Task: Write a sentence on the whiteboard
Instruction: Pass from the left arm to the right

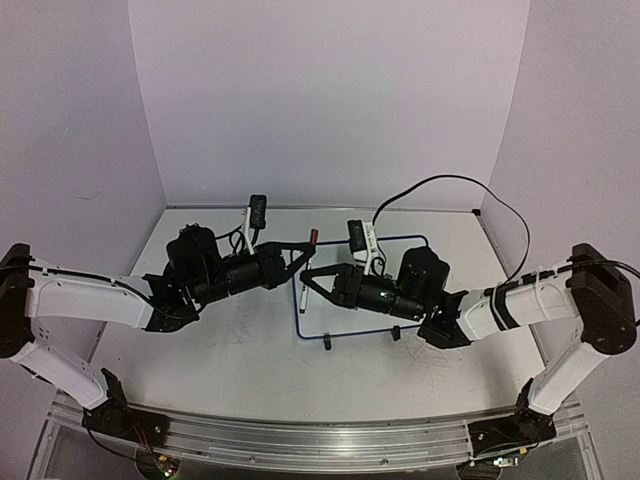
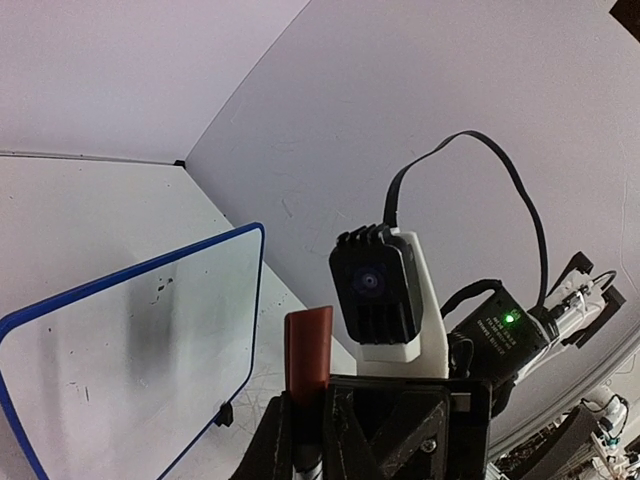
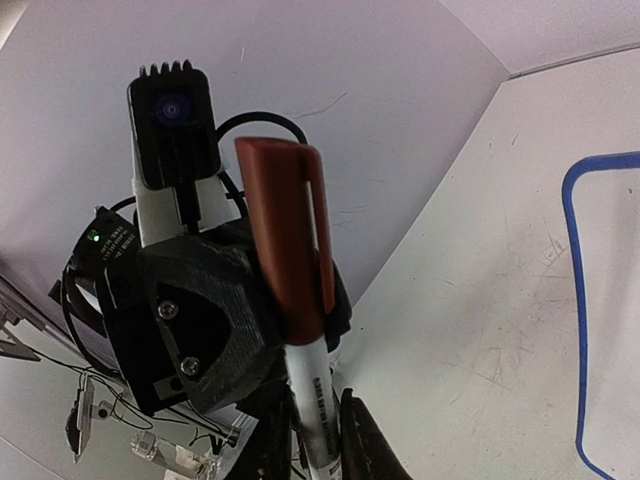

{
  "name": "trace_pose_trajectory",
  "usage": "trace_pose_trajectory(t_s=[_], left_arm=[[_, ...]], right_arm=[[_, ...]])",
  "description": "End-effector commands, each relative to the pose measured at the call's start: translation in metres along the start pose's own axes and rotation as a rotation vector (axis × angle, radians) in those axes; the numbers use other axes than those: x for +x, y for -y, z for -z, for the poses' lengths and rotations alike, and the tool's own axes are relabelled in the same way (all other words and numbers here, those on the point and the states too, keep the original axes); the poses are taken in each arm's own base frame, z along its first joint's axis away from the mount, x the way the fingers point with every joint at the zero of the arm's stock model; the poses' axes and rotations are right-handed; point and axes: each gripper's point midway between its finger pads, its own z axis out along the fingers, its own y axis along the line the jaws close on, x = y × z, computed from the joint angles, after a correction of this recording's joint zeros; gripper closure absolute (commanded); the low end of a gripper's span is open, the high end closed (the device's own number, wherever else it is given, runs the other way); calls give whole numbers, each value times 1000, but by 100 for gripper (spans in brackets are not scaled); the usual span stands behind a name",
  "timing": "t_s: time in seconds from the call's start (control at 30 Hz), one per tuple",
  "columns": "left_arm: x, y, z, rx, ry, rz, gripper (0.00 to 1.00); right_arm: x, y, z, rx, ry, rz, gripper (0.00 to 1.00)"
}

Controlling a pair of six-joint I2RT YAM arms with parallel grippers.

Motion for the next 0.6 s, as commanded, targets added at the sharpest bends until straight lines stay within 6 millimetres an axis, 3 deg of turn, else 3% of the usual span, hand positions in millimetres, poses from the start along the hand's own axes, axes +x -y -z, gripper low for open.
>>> trace_pose_trajectory(t_s=[0.0,0.1,0.17,0.3,0.43,0.57], left_arm=[[-26,27,-7,84,67,2,100],[-24,28,-7,92,59,4,100],[-22,28,-6,97,51,-16,99],[-18,24,0,57,19,-65,63],[-19,19,9,-6,-37,-106,28],[-20,15,12,-11,-150,-80,21]], right_arm=[[-14,-26,-8,-97,38,38,89],[-15,-24,-7,-84,46,49,100],[-15,-17,-4,-52,50,70,100],[-13,6,7,103,7,204,100],[1,46,27,359,-161,420,100],[21,52,48,387,-346,615,100]])
